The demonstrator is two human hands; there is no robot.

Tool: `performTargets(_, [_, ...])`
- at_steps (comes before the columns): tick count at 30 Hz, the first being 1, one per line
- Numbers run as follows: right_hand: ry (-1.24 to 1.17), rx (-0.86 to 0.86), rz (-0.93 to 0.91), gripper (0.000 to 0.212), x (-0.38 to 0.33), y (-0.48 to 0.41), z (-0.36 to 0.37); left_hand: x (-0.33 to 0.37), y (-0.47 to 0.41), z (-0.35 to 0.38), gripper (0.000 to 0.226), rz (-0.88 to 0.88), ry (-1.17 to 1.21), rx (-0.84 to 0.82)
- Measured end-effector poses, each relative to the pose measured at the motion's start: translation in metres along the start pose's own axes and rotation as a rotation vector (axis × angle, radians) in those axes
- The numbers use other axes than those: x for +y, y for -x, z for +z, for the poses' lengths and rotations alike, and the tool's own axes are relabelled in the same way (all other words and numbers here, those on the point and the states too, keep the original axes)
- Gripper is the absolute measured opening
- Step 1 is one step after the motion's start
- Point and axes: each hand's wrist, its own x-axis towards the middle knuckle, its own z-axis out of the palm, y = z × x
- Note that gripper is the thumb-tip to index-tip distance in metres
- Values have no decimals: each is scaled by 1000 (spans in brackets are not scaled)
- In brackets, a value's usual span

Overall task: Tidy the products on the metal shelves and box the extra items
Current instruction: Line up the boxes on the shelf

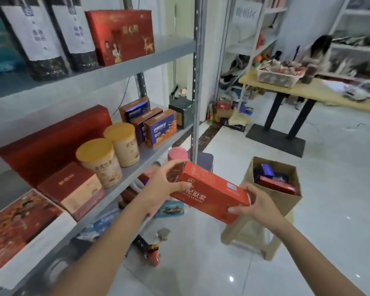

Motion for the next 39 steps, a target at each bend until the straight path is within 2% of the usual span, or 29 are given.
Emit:
performTargets(3, [0, 57, 62, 49, 20, -3, -28, -8, -47, 32, 45, -13, -21, -24])
performTargets(7, [-21, 139, 131, 56, 44, -1, -61, -18, -98, 76, 42, -60, 18, -113])
performTargets(10, [-2, 178, 190, 52, 63, -4, -83, -28, -132, 108, 44, -130, 72, -159])
performTargets(13, [69, 122, 285, 50, 82, -12, -103, -38, -165, 132, 41, -147, 47, -261])
performTargets(16, [134, -29, 333, 50, 93, -28, -120, -45, -196, 152, 40, -182, 8, -362])
performTargets(18, [49, -86, 307, 52, 98, -43, -126, -50, -222, 165, 38, -187, 1, -431])
performTargets(20, [-28, -43, 304, 59, 104, -61, -126, -52, -249, 177, 38, -210, 19, -480])
performTargets(23, [-98, 37, 410, 63, 118, -88, -124, -63, -294, 195, 36, -233, 9, -560])
performTargets(25, [-180, 122, 520, 62, 135, -100, -124, -73, -323, 208, 38, -207, -81, -561])
performTargets(28, [-384, 384, 795, 47, 171, -108, -134, -100, -363, 219, 50, -166, -291, -503])
performTargets(30, [-525, 570, 967, 47, 194, -104, -141, -127, -378, 218, 61, -184, -482, -567])
performTargets(32, [-555, 686, 1054, 47, 211, -105, -147, -159, -388, 214, 70, -206, -753, -633])
performTargets(34, [-508, 743, 1063, 49, 228, -116, -159, -184, -400, 214, 77, -241, -966, -663])
performTargets(36, [-406, 743, 1017, 51, 243, -135, -174, -197, -411, 222, 81, -263, -1057, -667])
performTargets(39, [-35, 662, 937, 54, 262, -174, -199, -203, -427, 247, 85, -224, -1102, -664])
